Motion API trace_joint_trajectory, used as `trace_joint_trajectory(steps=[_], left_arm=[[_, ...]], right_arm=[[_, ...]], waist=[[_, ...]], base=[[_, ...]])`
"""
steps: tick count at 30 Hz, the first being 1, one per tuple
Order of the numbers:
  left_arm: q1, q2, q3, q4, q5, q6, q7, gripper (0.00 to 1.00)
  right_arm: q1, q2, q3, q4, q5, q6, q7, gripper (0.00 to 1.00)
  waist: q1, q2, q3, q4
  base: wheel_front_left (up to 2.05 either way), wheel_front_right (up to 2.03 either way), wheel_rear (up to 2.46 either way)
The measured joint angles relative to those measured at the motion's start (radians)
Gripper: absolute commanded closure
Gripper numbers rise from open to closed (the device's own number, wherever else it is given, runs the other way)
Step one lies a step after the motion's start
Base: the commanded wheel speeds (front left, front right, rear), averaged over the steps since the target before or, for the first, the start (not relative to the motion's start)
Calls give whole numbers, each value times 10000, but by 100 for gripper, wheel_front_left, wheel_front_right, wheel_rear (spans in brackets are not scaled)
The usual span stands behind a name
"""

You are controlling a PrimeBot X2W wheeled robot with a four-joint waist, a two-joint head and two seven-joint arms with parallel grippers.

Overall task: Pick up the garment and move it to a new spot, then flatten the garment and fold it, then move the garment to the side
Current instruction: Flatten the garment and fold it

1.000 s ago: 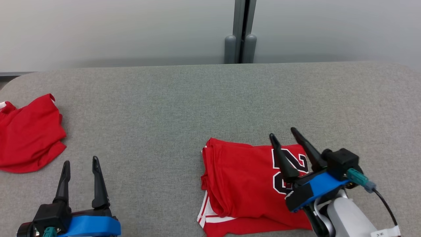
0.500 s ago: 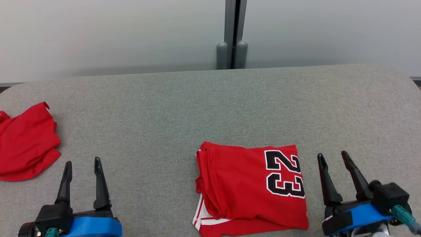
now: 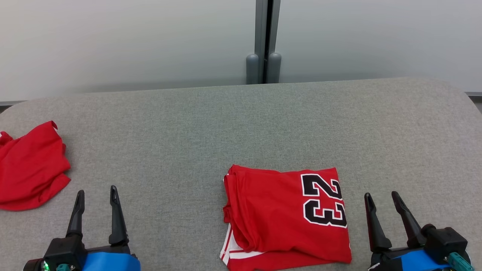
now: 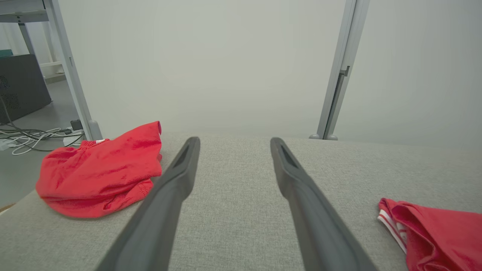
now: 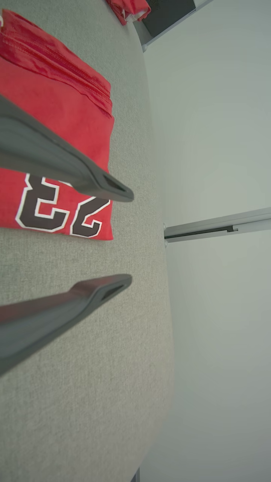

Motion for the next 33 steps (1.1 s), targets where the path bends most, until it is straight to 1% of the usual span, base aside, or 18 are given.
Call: trace_joint_trajectory(steps=[6, 9, 11, 14, 21, 27, 33], left_arm=[[0, 2, -2, 65, 98, -10, 0, 0], [12, 4, -111, 77, 314, -109, 0, 0], [13, 6, -339, 113, 481, -268, 0, 0], [13, 6, -970, 161, 644, -468, 0, 0], [-58, -2, -3030, 575, 798, -761, 0, 0], [-314, 63, -4658, 1241, 761, -815, 0, 0], [-684, 382, -5950, 2186, 267, -849, -2, 0]], right_arm=[[-4, 35, 0, 86, -86, 0, 0, 0], [-6, 50, 6, 138, -86, 0, 0, 0], [-6, 54, 4, 173, -86, 0, 0, 0], [-4, 61, -4, 219, -86, 0, 0, 0], [0, 69, 33, 255, -102, 0, 36, 0], [10, 73, 63, 270, -100, 0, 54, 0], [6, 77, 136, 309, -79, 0, 82, 0]], waist=[[0, 0, -64, 42], [0, 0, -108, 48], [-1, 0, -142, 54], [0, 0, -188, 55], [0, 0, -271, -16], [0, 0, -242, -151], [0, 0, -164, -329]], base=[[0, 0, 0], [0, 0, 0], [0, 0, 0], [0, 0, 0], [0, 0, 0], [0, 0, 0], [0, 0, 0]])
